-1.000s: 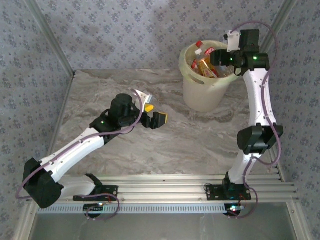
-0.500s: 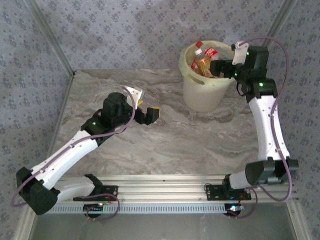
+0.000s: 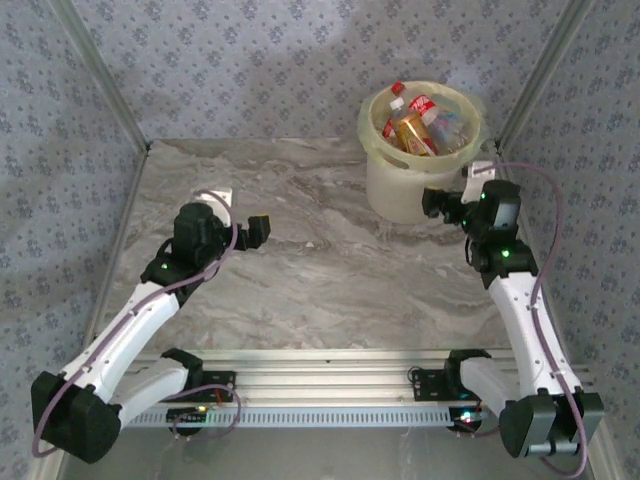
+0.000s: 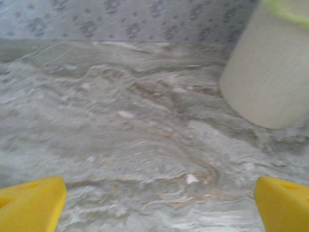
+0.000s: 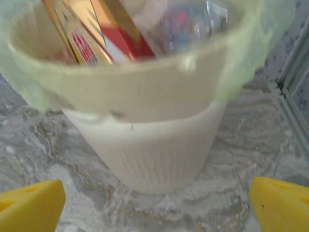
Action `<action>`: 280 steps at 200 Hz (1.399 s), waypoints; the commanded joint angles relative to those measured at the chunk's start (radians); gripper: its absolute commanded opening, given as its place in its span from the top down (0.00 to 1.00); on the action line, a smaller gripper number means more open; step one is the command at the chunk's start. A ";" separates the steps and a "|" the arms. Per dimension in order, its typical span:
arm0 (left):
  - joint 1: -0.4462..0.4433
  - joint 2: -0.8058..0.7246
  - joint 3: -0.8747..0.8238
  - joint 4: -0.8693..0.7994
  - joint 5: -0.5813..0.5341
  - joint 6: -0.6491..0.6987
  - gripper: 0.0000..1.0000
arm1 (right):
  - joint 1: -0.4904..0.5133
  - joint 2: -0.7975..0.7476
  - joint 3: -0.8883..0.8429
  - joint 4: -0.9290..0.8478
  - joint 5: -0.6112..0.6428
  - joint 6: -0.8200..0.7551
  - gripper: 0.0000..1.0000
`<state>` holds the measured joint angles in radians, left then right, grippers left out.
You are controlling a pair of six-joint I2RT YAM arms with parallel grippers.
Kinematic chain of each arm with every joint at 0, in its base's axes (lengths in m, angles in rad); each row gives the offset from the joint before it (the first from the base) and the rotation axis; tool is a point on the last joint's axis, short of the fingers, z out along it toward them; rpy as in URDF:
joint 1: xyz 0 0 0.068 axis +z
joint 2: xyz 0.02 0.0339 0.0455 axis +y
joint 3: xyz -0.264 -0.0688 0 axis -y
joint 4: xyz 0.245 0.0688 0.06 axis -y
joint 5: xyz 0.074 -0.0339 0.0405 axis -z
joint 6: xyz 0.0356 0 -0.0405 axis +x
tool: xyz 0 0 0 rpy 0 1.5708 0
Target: Put the plastic bottles in the bin
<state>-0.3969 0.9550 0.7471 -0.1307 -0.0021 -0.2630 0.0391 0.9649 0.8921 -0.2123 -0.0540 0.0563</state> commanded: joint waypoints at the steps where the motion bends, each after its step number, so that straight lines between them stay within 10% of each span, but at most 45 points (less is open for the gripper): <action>1: 0.028 -0.053 -0.057 0.070 -0.083 -0.020 0.00 | -0.006 -0.021 -0.097 0.154 0.081 0.000 0.00; 88: 0.104 -0.064 -0.222 0.152 -0.251 0.097 0.00 | -0.011 0.199 -0.499 0.759 0.267 -0.078 0.00; 183: 0.240 -0.022 -0.351 0.396 -0.276 0.218 0.01 | -0.066 0.557 -0.606 1.227 0.116 -0.067 0.00; 280: 0.408 0.343 -0.445 0.925 -0.026 0.239 0.01 | -0.054 0.559 -0.516 1.058 0.175 -0.064 0.00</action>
<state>-0.0051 1.2343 0.2913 0.5961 -0.1211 -0.0402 -0.0189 1.5150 0.3599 0.8562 0.0982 -0.0074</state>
